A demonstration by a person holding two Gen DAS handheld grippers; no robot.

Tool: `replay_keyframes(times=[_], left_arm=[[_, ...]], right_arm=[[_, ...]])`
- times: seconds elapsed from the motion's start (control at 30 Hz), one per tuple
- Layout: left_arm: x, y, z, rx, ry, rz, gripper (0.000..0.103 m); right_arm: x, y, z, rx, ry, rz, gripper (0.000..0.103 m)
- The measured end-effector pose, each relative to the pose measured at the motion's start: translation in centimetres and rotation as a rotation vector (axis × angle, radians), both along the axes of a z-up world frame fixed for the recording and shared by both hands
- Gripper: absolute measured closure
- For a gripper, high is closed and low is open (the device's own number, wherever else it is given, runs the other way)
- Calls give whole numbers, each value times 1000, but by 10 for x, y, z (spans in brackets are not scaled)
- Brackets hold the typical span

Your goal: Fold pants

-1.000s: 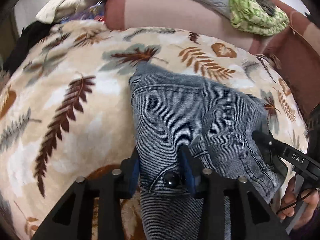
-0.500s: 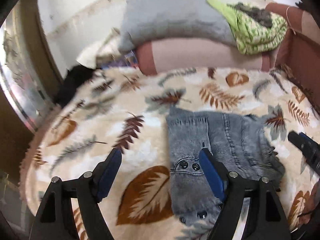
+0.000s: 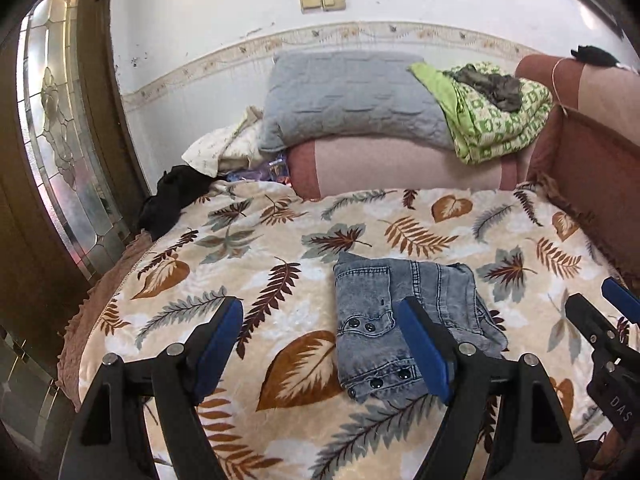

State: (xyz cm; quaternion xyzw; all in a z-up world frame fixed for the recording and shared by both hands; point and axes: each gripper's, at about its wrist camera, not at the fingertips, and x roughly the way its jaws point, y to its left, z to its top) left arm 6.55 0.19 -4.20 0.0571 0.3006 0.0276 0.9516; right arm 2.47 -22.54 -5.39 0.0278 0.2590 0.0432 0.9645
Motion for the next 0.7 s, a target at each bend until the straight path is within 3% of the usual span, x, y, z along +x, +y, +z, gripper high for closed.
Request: replay_keyframes(times=[0.37, 0.7], left_arm=[[-38, 16, 25, 11, -78, 40, 22], [-51, 35, 38, 37, -134, 118, 21]], right_arm=[[-32, 30, 32, -50, -92, 6, 31], [-34, 50, 35, -69, -72, 23, 30]])
